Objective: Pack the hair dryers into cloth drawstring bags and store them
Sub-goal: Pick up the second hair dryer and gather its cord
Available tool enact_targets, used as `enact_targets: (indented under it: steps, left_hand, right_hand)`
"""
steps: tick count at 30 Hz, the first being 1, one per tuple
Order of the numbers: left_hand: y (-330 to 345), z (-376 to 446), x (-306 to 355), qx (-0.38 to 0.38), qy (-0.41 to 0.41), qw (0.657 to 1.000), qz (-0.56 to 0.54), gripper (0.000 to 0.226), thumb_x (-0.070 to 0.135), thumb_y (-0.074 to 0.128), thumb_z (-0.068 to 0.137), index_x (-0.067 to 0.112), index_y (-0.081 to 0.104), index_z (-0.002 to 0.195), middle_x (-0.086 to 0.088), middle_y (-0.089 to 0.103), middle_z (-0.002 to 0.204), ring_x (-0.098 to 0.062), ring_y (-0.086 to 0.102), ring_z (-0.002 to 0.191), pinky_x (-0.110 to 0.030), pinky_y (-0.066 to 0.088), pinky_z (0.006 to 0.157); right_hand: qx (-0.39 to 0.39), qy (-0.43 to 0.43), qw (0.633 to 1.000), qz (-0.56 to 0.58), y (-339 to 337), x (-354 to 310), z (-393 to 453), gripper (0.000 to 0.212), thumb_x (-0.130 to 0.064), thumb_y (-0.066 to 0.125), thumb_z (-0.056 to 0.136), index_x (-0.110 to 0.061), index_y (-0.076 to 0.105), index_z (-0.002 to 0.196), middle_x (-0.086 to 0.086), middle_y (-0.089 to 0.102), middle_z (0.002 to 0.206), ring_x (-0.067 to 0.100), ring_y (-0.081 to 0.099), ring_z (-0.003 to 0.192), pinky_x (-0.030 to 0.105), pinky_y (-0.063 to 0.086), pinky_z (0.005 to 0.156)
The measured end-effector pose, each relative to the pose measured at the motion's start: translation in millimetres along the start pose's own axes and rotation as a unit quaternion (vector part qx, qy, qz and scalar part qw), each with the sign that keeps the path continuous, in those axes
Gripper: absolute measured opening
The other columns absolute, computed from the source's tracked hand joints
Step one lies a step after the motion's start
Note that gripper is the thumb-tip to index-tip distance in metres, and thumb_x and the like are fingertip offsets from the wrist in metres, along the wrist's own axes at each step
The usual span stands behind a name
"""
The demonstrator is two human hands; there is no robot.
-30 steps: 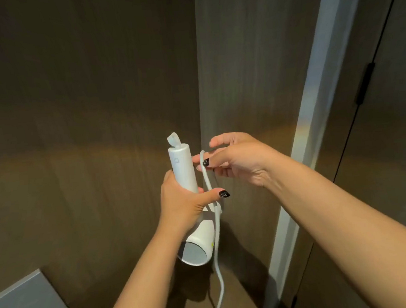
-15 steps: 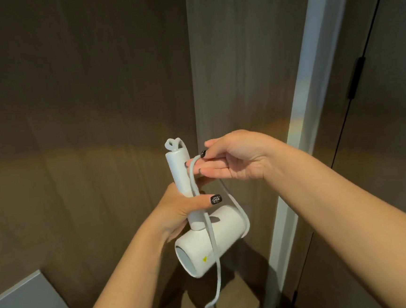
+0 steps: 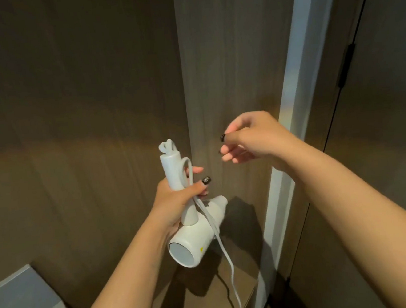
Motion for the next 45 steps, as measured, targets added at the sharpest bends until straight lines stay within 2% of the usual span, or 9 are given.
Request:
enact_targets:
  steps: [4,9,13,17,19,24,32,38,45]
  left_hand:
    - [-13.3,3.2,8.7,0.073,0.000,0.993,-0.089,0.013,0.005,0.069,0.084,0.016,0.065,0.089,-0.003,0.060,0.066,-0.016,0.060,0.055,-0.034,0.056,0.062]
    - [-7.3,9.9,39.9,0.146,0.070,0.984,-0.073,0.013,0.014,0.076,0.082,0.022,0.067,0.087,0.000,0.062,0.069,-0.015,0.061,0.059,-0.034,0.056,0.066]
    - [-21.8,10.0,52.6,0.238,0.091,0.959,-0.124,0.015,0.016,0.078,0.080,0.022,0.065,0.086,0.000,0.061,0.071,-0.013,0.061,0.057,-0.031,0.055,0.064]
    - [-64.3,3.5,51.7,0.344,0.078,0.914,-0.200,0.017,0.018,0.078,0.078,0.019,0.064,0.088,-0.002,0.061,0.072,-0.013,0.060,0.053,-0.030,0.054,0.059]
    - [-81.0,2.2,53.7,0.353,0.085,0.918,-0.161,0.017,0.017,0.079,0.077,0.018,0.064,0.086,-0.001,0.059,0.069,-0.014,0.057,0.050,-0.031,0.052,0.059]
    - [-93.1,4.2,50.8,0.306,0.087,0.947,0.043,0.024,0.024,0.086,0.072,0.017,0.068,0.086,-0.004,0.062,0.068,-0.015,0.054,0.047,-0.031,0.052,0.056]
    - [-73.8,11.8,7.2,0.203,0.031,0.938,0.280,0.066,0.045,0.093,0.052,0.020,0.062,0.104,-0.008,0.064,0.093,-0.023,0.065,0.081,-0.034,0.060,0.063]
    - [-47.0,14.0,-11.5,0.144,0.027,0.948,0.281,0.076,0.056,0.091,0.034,0.020,0.061,0.094,-0.009,0.067,0.087,-0.030,0.066,0.081,-0.043,0.060,0.068]
    - [-51.8,8.7,4.7,0.243,0.111,0.932,0.243,0.058,0.034,0.090,0.063,0.018,0.058,0.109,0.000,0.066,0.089,-0.012,0.064,0.076,-0.011,0.044,0.055]
  right_hand:
    - [0.145,-0.009,0.985,0.096,-9.0,88.2,-20.5,0.019,-0.002,0.055,0.091,-0.018,0.054,0.102,0.008,0.067,0.089,0.023,0.068,0.078,0.035,0.057,0.072]
    - [0.019,0.045,0.996,0.079,59.1,184.7,-15.6,0.041,0.015,0.047,0.084,-0.018,0.062,0.103,-0.005,0.064,0.104,0.012,0.061,0.102,0.015,0.049,0.076]
    - [-0.077,0.079,0.994,0.026,86.1,223.1,-11.8,0.025,0.010,0.056,0.085,-0.005,0.070,0.098,-0.001,0.068,0.085,0.002,0.063,0.078,0.008,0.048,0.068]
    - [-0.041,0.132,0.984,-0.116,71.6,270.3,-3.9,0.019,-0.008,0.065,0.087,-0.012,0.069,0.069,0.004,0.066,0.076,0.016,0.061,0.079,0.031,0.050,0.077]
    - [0.029,0.160,0.980,-0.113,53.0,275.2,1.1,0.024,-0.007,0.066,0.087,-0.011,0.066,0.064,0.007,0.066,0.074,0.019,0.060,0.076,0.020,0.047,0.067]
    - [0.108,0.222,0.963,0.108,36.7,257.5,28.9,0.028,-0.003,0.064,0.089,-0.012,0.060,0.062,0.014,0.059,0.068,0.022,0.056,0.064,0.027,0.040,0.056]
    - [-0.008,0.128,0.974,0.185,46.2,115.9,53.1,0.008,0.000,0.061,0.091,-0.006,0.065,0.094,0.012,0.065,0.075,0.016,0.066,0.071,0.038,0.059,0.061]
    - [-0.100,0.063,0.979,0.167,67.3,27.5,42.6,0.017,-0.001,0.059,0.093,0.002,0.067,0.108,0.015,0.065,0.078,0.022,0.069,0.075,0.047,0.061,0.069]
    - [-0.179,0.082,0.965,0.172,79.9,-4.9,18.5,0.013,-0.004,0.059,0.093,0.000,0.071,0.098,0.015,0.064,0.080,0.021,0.070,0.074,0.043,0.062,0.069]
Point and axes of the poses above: each hand's wrist, its own z-axis towards the middle knuckle, its own y-axis out of the palm, x = y × z, the point moved 9 cm from there along z, towards the middle knuckle
